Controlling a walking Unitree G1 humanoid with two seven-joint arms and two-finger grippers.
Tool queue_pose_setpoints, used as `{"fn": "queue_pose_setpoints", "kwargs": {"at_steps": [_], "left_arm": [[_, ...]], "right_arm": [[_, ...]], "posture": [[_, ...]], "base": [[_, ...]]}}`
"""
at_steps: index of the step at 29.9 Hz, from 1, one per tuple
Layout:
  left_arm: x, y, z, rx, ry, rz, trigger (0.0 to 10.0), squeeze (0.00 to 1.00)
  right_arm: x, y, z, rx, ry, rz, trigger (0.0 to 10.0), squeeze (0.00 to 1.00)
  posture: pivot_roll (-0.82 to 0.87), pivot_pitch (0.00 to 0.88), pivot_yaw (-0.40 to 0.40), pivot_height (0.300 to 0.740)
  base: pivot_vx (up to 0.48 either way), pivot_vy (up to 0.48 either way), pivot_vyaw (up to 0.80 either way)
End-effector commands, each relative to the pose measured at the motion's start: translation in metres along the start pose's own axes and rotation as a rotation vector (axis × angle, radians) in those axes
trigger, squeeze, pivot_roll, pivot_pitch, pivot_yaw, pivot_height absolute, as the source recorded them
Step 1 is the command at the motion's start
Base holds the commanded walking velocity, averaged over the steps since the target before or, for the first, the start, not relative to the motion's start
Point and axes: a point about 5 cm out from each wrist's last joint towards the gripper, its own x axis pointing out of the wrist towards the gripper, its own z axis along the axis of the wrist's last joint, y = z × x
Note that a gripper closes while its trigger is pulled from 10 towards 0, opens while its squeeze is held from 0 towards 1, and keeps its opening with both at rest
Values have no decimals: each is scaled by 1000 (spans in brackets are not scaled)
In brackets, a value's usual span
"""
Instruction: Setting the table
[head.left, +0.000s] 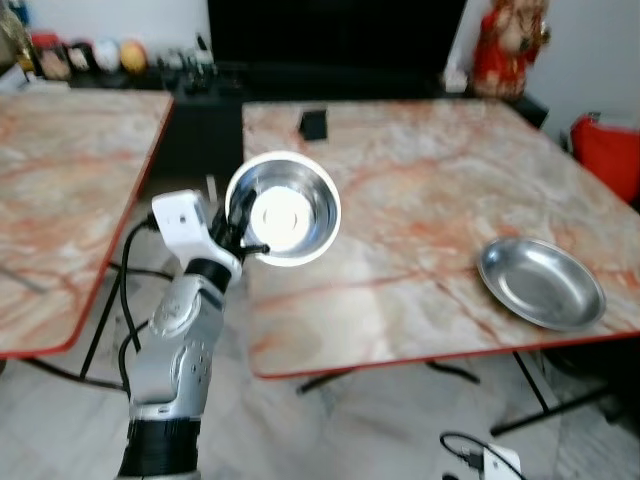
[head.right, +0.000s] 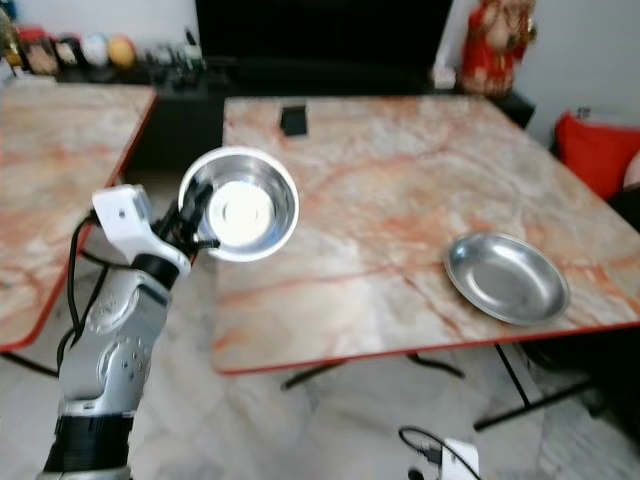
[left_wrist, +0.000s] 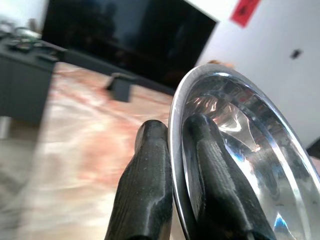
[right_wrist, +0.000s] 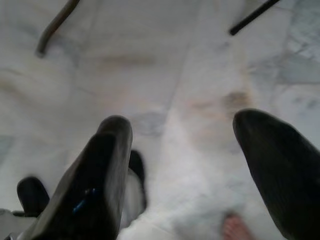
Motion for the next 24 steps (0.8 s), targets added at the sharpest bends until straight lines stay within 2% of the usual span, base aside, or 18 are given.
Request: {"fn": "queue_pose_setpoints", "kwargs": {"at_steps": [1, 11, 16, 24], "left_arm": [[1, 5, 10, 24, -37, 11, 10000, 0], [1, 6, 11, 24, -34, 14, 10000, 0], [1, 5, 9, 24, -30, 13, 10000, 0], [0, 5, 9, 23, -27, 12, 10000, 0]], "right_arm": [[1, 3, 5, -4, -15, 7, 10000, 0], [1, 3, 5, -37, -18, 4, 10000, 0], [1, 4, 5, -38, -13, 16, 10000, 0], [1, 4, 5, -24, -14, 12, 10000, 0]], "posture": [[113, 0, -64, 740], [113, 0, -62, 740], [113, 0, -61, 740], [113, 0, -61, 740]], "base": [[0, -304, 0], [0, -329, 0], [0, -304, 800], [0, -414, 0]]}}
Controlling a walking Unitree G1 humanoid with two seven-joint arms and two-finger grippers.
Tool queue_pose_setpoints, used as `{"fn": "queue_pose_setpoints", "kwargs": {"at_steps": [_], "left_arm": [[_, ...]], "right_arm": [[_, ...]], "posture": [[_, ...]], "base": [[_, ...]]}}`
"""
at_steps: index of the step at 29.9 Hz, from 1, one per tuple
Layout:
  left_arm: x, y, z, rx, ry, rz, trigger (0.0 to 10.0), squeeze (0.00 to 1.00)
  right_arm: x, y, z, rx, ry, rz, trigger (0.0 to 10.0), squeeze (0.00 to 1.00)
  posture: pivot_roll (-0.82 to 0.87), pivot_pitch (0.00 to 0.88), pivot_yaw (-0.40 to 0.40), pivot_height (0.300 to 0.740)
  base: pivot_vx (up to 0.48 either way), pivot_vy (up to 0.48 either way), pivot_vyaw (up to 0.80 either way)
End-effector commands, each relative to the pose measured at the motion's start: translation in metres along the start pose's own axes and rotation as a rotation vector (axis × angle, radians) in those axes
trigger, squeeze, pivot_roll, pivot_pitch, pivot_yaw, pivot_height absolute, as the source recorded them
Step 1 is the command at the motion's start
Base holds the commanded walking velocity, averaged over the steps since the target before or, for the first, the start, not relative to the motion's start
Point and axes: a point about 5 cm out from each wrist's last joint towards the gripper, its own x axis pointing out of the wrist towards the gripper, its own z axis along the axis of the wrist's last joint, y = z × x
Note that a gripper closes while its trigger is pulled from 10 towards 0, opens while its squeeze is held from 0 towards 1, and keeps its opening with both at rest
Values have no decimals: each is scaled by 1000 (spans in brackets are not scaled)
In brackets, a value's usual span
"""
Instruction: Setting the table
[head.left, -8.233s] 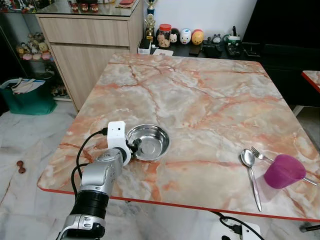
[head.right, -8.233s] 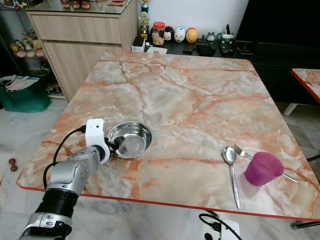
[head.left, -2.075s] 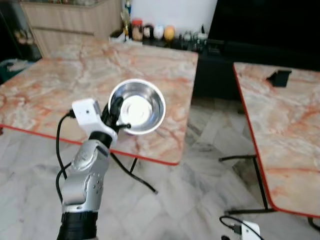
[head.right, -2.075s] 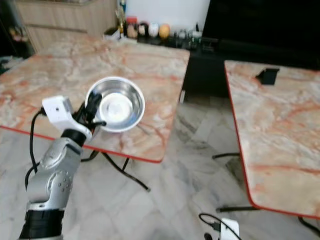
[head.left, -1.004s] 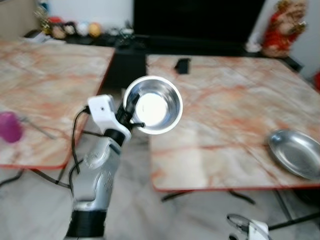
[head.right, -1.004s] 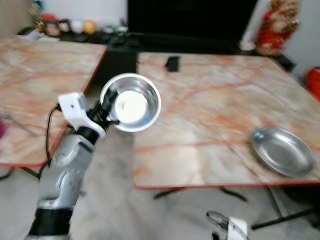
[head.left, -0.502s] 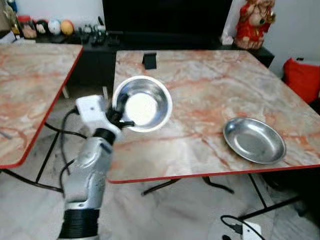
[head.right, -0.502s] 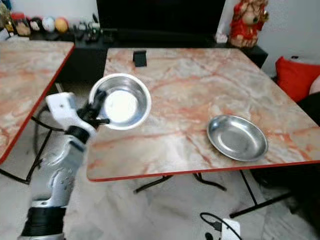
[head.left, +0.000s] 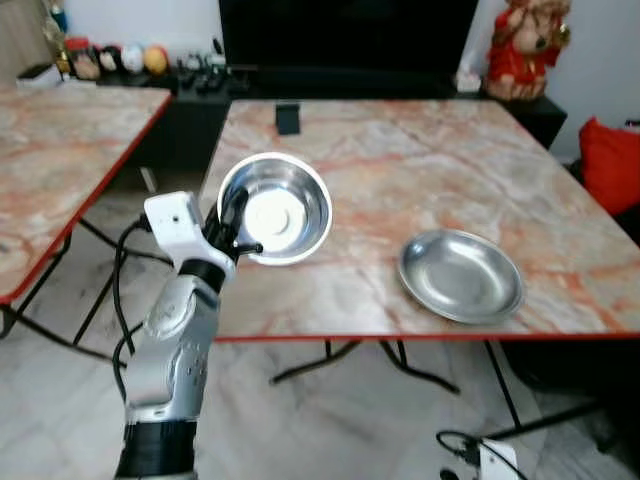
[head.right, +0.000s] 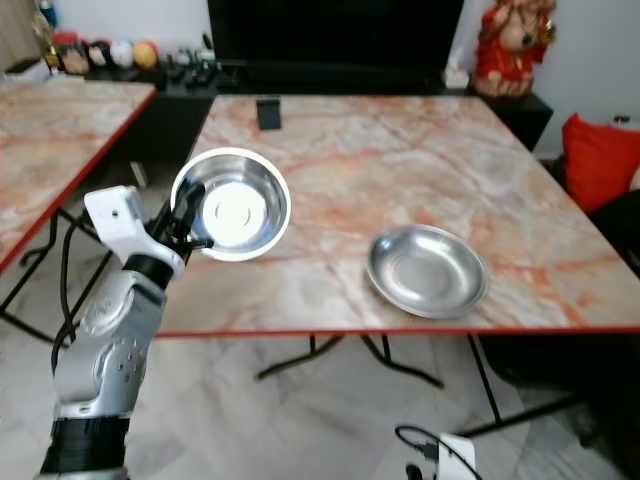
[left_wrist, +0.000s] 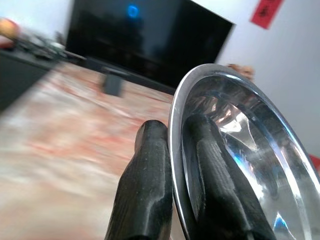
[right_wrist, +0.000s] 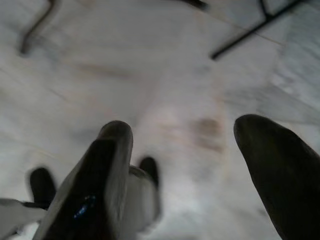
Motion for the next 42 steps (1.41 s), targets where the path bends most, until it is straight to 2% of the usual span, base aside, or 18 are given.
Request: {"fn": "queue_pose_setpoints", "kwargs": {"at_steps": [1, 24, 28, 30, 31, 34, 37, 39, 42], "left_arm": [[2, 1, 9, 19, -27, -10, 10000, 0], [2, 0, 6, 15, -21, -19, 10000, 0], [1, 1, 4, 36, 1, -29, 10000, 0], [1, 6, -2, 92, 63, -40, 10000, 0], [0, 14, -6, 184, 121, -65, 10000, 0], [-1, 24, -3, 244, 140, -68, 10000, 0], [1, 43, 12, 300, 124, -35, 10000, 0], [2, 51, 17, 311, 117, -12, 10000, 0], [1, 56, 19, 281, 115, 13, 10000, 0]], "right_arm": [[1, 1, 7, 4, -21, -2, 10000, 0], [1, 1, 6, 6, -19, 0, 10000, 0], [1, 1, 6, 6, -19, 1, 10000, 0], [1, 1, 6, 7, -19, 0, 10000, 0], [1, 1, 6, 9, -20, 0, 10000, 0], [1, 1, 6, 13, -20, -2, 10000, 0], [1, 1, 7, 17, -22, -4, 10000, 0], [2, 1, 7, 18, -23, -4, 10000, 0], [2, 1, 7, 18, -23, -3, 10000, 0]], "posture": [[113, 0, -61, 740], [109, 0, -61, 740], [108, 0, -60, 740], [108, 0, -60, 740], [107, 0, -58, 740], [107, 0, -58, 740], [109, 0, -53, 740], [113, 0, -54, 740], [111, 0, -54, 740]], "base": [[0, -304, 0], [0, -423, 0], [0, -426, 0], [0, 0, 0], [0, 0, 0], [0, 0, 0], [0, 0, 0], [0, 0, 0], [0, 0, 0]]}}
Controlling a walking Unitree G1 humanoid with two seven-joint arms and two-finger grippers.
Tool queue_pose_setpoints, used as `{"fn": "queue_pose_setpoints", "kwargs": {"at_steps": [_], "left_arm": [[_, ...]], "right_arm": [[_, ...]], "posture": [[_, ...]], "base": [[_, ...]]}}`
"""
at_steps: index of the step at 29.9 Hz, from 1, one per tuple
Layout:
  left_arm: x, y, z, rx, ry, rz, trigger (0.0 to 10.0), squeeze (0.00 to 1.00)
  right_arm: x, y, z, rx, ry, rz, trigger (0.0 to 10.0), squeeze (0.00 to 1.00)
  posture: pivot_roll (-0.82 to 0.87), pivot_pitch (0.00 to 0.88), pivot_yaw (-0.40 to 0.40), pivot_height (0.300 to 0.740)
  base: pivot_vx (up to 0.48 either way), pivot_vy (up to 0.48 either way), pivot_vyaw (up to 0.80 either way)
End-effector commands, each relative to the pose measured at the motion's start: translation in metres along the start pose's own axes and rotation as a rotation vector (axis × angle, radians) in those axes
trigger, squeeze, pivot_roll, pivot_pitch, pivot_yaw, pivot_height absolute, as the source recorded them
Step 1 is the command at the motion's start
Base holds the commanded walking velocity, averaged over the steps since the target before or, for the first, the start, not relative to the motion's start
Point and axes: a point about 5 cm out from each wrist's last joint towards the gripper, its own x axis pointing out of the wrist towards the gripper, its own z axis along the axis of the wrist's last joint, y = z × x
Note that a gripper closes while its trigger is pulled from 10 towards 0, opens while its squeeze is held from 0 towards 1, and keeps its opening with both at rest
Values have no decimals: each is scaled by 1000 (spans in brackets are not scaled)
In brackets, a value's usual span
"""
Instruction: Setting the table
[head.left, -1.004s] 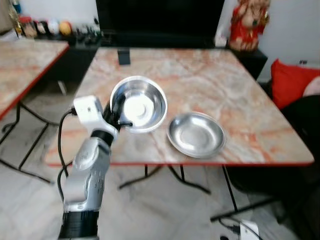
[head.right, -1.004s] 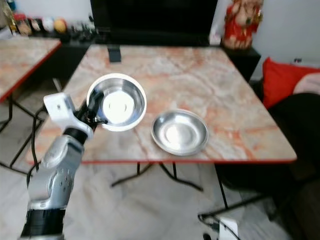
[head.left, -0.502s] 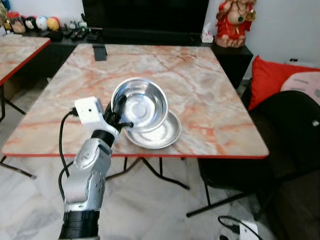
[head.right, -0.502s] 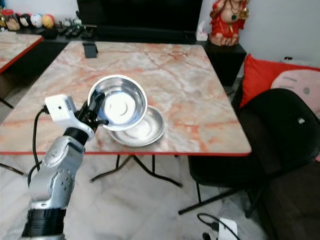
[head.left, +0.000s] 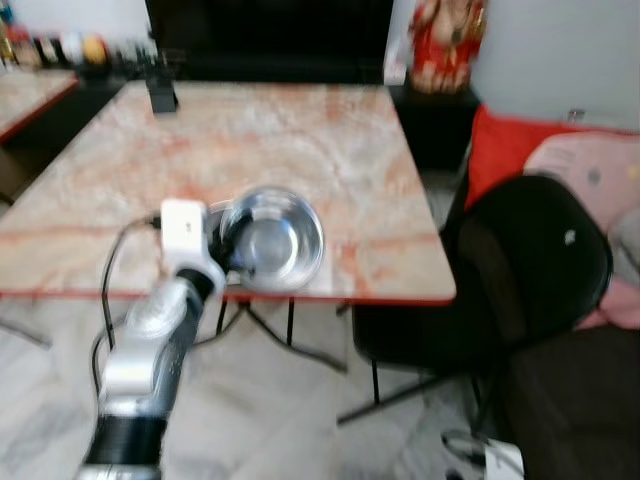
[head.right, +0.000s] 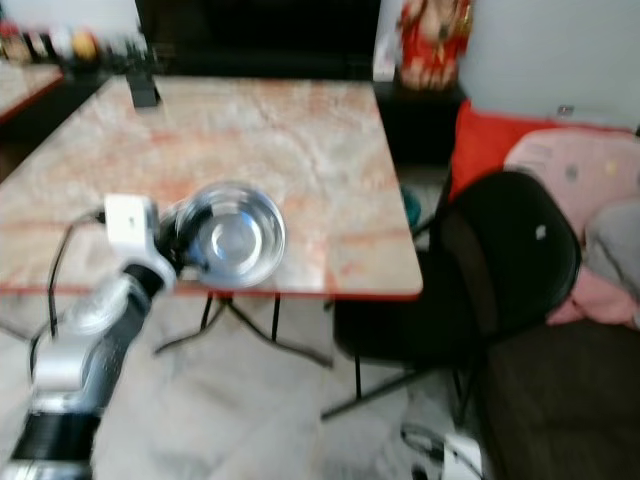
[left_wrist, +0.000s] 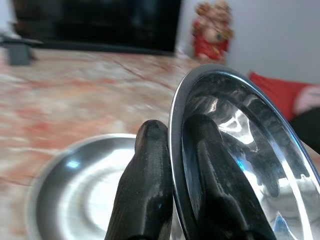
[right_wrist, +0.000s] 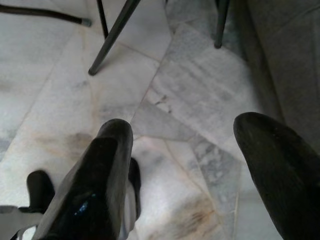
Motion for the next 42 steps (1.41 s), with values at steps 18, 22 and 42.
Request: {"fn": "queue_pose_setpoints", "kwargs": {"at_steps": [18, 22, 42], "left_arm": [[0, -10, -4, -157, -14, 43, 10000, 0], [1, -9, -3, -166, -25, 63, 10000, 0], [5, -15, -2, -197, -26, 45, 10000, 0]], "right_arm": [[0, 4, -1, 22, 0, 4, 10000, 0], [0, 4, -1, 24, 1, 6, 10000, 0], [0, 4, 0, 11, 0, 7, 10000, 0]], "posture": [[113, 0, -51, 740], [110, 0, -49, 740], [112, 0, -52, 740]], "base": [[44, 0, 0], [292, 0, 0], [278, 0, 171]]}}
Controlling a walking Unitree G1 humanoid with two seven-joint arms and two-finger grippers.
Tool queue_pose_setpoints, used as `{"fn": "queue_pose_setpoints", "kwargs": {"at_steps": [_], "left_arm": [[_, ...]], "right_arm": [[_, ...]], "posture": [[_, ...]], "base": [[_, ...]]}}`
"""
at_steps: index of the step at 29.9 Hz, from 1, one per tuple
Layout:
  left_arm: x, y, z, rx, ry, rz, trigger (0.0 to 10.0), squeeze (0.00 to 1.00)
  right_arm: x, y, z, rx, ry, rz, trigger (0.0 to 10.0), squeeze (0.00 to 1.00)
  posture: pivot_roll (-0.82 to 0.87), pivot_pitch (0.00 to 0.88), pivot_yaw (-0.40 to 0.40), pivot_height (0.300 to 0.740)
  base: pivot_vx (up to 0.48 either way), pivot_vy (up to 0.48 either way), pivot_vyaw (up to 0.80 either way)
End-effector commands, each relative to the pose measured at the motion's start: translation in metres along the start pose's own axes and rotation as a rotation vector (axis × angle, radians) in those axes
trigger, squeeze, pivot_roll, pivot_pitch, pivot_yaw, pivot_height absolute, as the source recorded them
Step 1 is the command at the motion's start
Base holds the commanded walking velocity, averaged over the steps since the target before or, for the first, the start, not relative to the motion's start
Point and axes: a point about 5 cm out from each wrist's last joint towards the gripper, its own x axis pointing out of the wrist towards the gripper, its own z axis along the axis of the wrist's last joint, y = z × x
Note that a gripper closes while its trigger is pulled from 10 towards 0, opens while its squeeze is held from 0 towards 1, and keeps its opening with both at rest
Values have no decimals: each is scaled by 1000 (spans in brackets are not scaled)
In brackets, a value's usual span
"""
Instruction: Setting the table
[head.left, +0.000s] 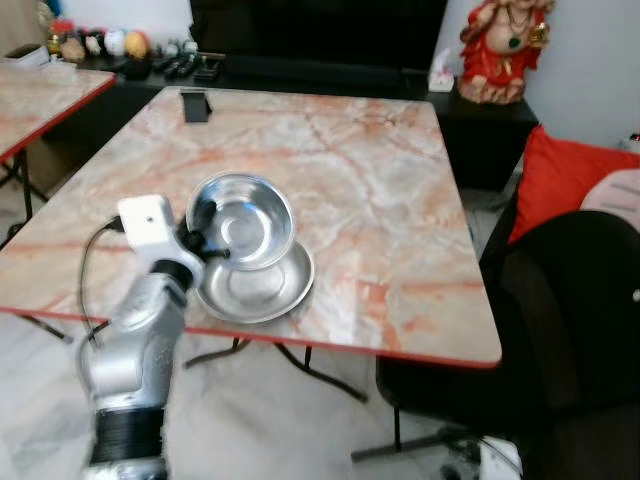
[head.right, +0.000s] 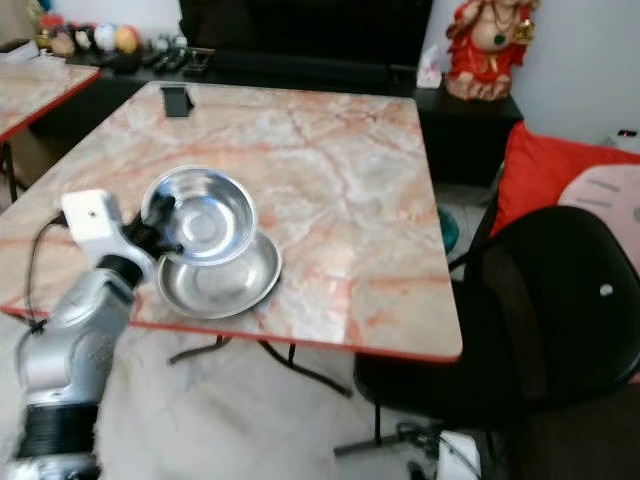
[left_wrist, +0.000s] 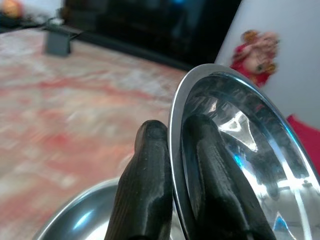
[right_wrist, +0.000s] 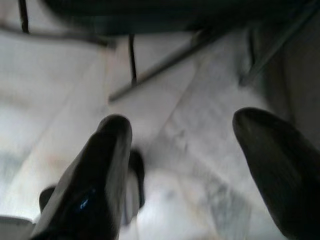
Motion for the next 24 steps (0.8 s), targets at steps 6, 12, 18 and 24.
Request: {"fn": "queue_pose_setpoints", "kwargs": {"at_steps": [6, 12, 18, 24], "left_arm": [[-1, 9, 1, -65, 46, 17, 10000, 0], [-2, 12, -12, -105, 198, 1, 10000, 0], [-6, 17, -13, -56, 234, 4, 10000, 0], [-9, 30, -14, -37, 272, 90, 10000, 0]], "right_arm": [[1, 5, 0, 14, -2, 10, 10000, 0], [1, 6, 0, 10, 2, 14, 10000, 0], [1, 6, 0, 14, 3, 15, 10000, 0], [1, 6, -1, 17, 5, 8, 10000, 0]], "posture": [[111, 0, -51, 740], [116, 0, -53, 740], [113, 0, -49, 740], [120, 0, -51, 740]], "base": [[0, 0, 0], [0, 0, 0], [0, 0, 0], [0, 0, 0]]}}
